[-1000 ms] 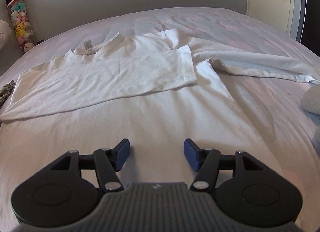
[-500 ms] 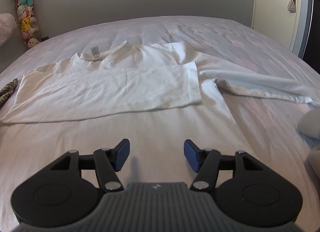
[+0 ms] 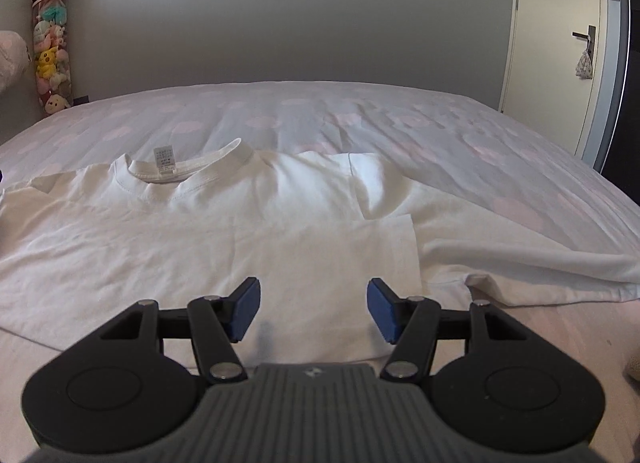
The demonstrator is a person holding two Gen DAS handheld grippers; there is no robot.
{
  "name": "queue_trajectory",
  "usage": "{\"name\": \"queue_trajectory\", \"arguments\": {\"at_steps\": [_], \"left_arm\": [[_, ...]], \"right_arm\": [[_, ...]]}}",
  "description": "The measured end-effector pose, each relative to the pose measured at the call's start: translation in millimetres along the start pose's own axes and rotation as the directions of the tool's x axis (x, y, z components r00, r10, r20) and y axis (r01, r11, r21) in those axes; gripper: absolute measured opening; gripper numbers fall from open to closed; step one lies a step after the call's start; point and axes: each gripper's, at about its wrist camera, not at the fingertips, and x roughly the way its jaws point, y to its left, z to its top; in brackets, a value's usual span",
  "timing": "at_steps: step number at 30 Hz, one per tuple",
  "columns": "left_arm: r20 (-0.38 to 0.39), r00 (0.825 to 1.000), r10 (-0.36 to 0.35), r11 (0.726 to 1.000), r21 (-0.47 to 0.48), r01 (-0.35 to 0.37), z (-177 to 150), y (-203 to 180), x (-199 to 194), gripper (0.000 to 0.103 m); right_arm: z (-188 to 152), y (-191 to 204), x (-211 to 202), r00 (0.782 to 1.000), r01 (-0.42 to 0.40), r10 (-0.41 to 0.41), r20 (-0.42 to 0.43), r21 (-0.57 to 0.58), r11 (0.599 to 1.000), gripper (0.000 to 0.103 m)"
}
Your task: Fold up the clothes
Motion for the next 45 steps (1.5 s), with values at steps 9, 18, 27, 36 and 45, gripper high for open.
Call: {"name": "queue_trajectory", "arguments": {"at_steps": [9,18,27,36,45], "left_arm": [[-0.050,0.993,0.110,0.994,0.033,-0.109,12.2,-6.9,23.7,0.000],[-0.066,0.984,0.164,0.986,-0.007,-0.164,24.4,15.5,39.9,0.000],[0.072,0.992,0.100,0.995,-0.025,-0.098,13.3,14.0,10.1,0.002],[-0.053,0.998,0.021,0.988,0.151,-0.013,-71.0,-15.5,16.2,0.002],[0.033,0.999,0.019,0.996,0.084,-0.021,-98.4,-27.7,-20.1,0.005]], "right_arm": [[-2.6,-0.2,4.9,1.000,-0.015,0.015,-0.013,0.011,1.000,0.063],[-7.4,2.3,13.9,0.999,-0.011,0.011,-0.038,0.001,1.000,0.063],[-9.1,-6.4,20.6,0.998,-0.008,0.011,-0.069,0.051,0.999,0.063],[-7.0,-16.2,21.4,0.996,-0.001,0.010,-0.091,0.102,0.995,0.064],[-5.5,-50.7,16.8,0.997,-0.018,0.038,-0.065,0.286,0.958,0.066]]}}
